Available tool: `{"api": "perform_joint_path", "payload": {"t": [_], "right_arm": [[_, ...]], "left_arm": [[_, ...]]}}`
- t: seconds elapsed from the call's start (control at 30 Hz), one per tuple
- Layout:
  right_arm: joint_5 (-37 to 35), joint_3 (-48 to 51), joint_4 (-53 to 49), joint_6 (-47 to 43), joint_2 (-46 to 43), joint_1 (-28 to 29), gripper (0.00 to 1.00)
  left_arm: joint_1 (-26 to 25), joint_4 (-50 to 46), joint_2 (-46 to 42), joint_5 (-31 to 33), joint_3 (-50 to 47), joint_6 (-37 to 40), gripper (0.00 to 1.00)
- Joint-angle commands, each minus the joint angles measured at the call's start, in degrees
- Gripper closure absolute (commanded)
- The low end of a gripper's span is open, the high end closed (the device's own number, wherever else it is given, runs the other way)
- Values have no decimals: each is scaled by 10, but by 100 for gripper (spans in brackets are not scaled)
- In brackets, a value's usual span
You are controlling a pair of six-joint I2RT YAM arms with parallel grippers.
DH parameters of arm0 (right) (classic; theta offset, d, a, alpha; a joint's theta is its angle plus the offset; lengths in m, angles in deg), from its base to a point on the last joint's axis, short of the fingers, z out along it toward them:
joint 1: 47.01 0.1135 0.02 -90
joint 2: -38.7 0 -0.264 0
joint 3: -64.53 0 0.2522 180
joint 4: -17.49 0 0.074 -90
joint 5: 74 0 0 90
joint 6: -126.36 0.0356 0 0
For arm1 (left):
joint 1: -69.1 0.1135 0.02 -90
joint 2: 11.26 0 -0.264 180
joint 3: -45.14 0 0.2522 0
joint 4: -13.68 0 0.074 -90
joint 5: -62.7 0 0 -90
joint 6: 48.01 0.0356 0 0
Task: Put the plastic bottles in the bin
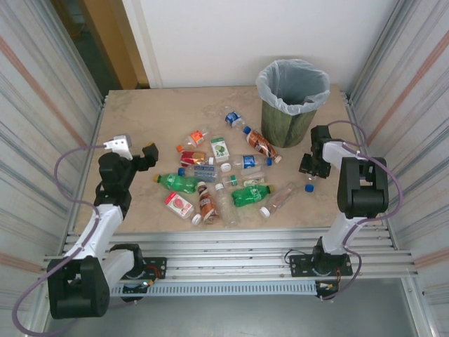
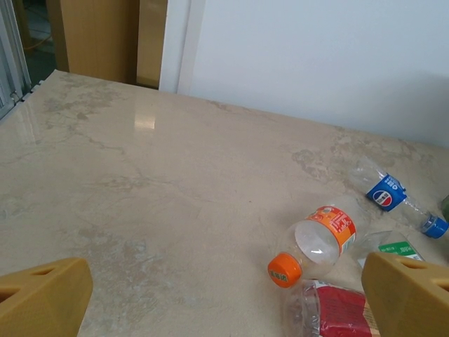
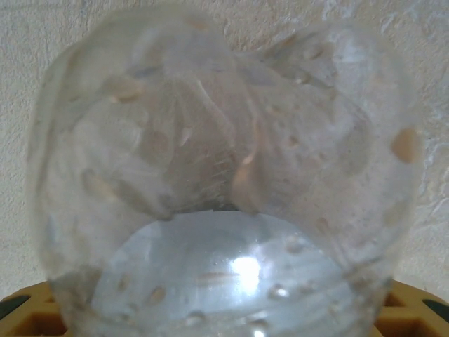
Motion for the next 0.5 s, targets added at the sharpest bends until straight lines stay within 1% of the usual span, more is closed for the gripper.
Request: {"api": "perform_joint_path", "payload": {"t": [0.0, 0.23, 0.33, 0.47], "right_arm": [[-27, -14, -27, 11, -51, -6, 64], [-95, -82, -94, 10, -196, -8, 77], [-101, -123, -93, 4, -250, -7, 79], [-91, -185, -76, -2, -285, -8, 83]], "left_arm": [[-4, -6, -17, 10, 14, -6, 1], [-3, 0, -25, 10, 14, -22, 1], [-2, -1, -33, 7, 17, -27, 1], [-4, 0, -45, 9, 14, -37, 1]]}}
